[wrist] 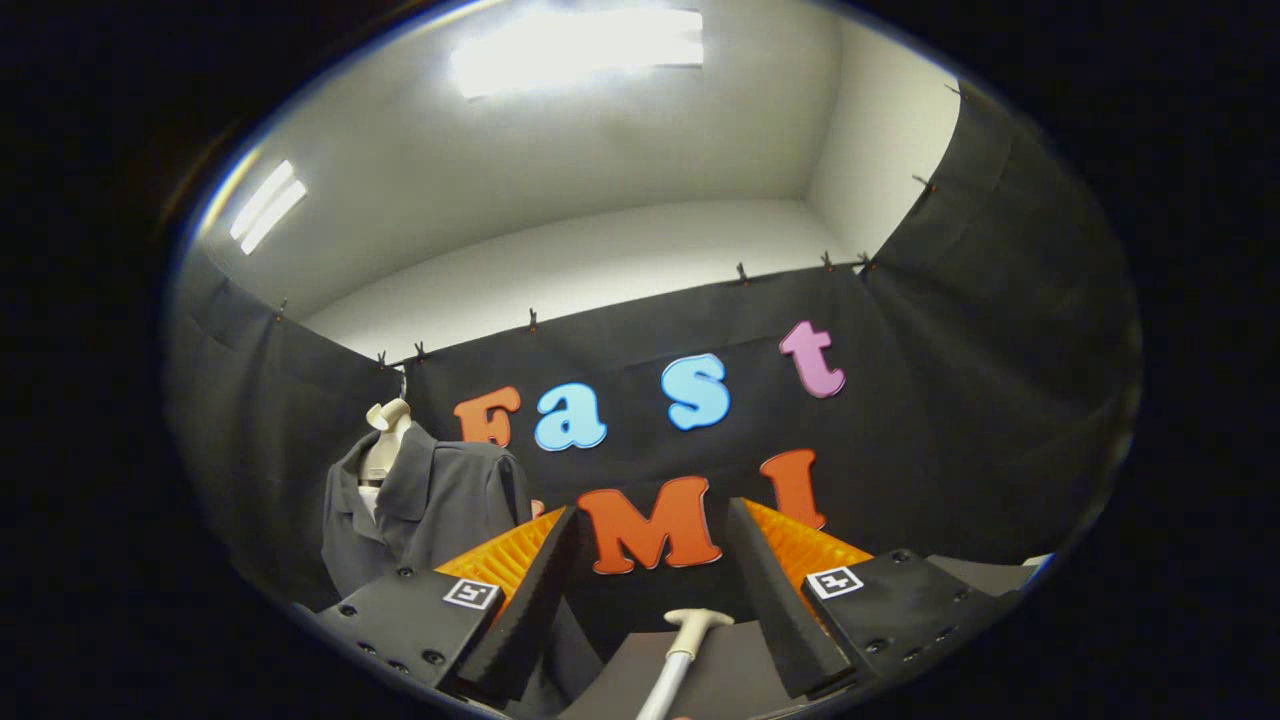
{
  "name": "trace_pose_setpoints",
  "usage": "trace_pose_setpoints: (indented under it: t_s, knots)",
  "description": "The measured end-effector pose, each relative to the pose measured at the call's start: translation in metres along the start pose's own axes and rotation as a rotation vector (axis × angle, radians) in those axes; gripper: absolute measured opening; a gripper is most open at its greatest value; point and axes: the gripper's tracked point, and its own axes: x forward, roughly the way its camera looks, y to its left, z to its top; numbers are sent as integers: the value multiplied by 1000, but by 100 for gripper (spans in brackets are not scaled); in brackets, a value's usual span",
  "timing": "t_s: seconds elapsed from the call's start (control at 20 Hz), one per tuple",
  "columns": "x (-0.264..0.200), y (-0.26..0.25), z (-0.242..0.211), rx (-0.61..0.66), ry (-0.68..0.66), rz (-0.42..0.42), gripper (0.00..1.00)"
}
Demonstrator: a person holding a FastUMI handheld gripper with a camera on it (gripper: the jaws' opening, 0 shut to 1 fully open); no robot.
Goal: Iron the clothes twice with a garment steamer, once on the left side and once on the right side.
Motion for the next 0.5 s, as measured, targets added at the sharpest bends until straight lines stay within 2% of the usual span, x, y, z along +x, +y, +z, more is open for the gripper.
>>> trace_pose_setpoints:
  t_s: [0.1,0.2,0.4,0.5]
  knots:
    - [59,-13,-29,55,151,14,96]
    - [100,-31,-88,34,364,-15,96]
    - [146,-52,-217,-100,705,-29,98]
    - [161,-64,-254,-109,793,-60,99]
